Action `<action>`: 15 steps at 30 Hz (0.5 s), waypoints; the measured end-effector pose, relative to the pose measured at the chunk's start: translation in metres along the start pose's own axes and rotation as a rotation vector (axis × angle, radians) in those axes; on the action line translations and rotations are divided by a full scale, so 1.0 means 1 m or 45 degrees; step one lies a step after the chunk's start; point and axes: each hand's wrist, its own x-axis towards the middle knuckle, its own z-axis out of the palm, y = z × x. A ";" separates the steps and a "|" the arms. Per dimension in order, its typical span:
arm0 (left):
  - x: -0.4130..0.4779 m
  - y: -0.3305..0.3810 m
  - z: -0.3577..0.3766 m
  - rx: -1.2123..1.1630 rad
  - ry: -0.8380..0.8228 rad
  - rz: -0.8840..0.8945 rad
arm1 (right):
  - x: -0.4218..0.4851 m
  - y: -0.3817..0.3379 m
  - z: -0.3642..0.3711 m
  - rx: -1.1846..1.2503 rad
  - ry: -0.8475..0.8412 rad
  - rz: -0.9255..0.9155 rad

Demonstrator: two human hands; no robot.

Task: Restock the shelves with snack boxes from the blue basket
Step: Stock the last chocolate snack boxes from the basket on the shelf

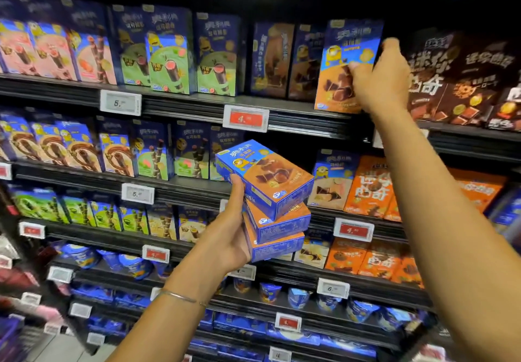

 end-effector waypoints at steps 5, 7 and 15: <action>0.000 0.001 0.002 -0.003 -0.043 -0.022 | 0.005 -0.005 0.003 -0.192 -0.032 0.040; 0.000 0.003 0.002 -0.003 -0.055 -0.037 | 0.006 -0.008 0.003 -0.241 -0.068 0.016; 0.001 0.008 0.000 -0.004 -0.044 -0.037 | 0.009 -0.021 -0.004 -0.696 -0.070 -0.384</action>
